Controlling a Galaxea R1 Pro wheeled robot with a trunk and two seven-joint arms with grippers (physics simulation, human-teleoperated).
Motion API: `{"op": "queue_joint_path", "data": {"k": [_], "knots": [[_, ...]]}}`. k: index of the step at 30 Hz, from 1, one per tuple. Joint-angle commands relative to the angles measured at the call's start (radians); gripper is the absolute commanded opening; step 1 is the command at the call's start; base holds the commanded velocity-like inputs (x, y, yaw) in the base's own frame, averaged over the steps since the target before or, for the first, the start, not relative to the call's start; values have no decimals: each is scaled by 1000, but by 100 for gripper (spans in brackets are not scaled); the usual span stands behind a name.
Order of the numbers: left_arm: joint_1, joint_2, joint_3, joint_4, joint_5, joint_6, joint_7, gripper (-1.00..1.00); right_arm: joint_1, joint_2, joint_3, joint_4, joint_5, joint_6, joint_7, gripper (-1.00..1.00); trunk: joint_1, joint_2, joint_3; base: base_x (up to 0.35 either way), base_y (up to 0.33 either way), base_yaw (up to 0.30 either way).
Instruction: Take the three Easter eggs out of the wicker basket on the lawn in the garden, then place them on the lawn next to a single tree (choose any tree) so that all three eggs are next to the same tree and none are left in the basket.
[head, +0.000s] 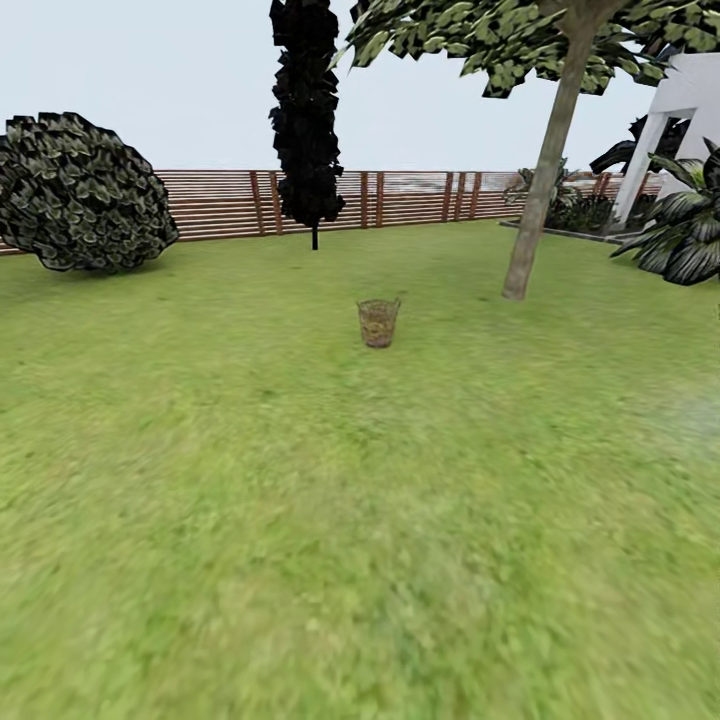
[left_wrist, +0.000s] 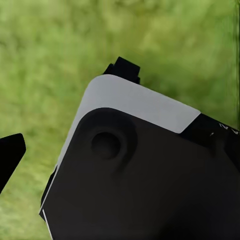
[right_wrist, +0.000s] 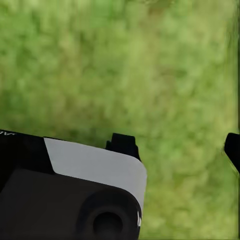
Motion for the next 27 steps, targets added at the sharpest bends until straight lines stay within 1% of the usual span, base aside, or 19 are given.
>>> {"op": "queue_joint_path", "data": {"k": [1,22,27], "knots": [[-1,0,6,1,-1,2,3,100,-2,-1,1,5,3,-7,1,100,1,0,-1,326,-76,-150],[-1,0,6,1,-1,2,3,100,-2,-1,1,5,5,-7,2,100,1,0,12,326,-76,-257],[-1,0,6,1,-1,2,3,100,-2,-1,1,4,7,-7,2,100,1,0,12,326,-76,-68]]}}
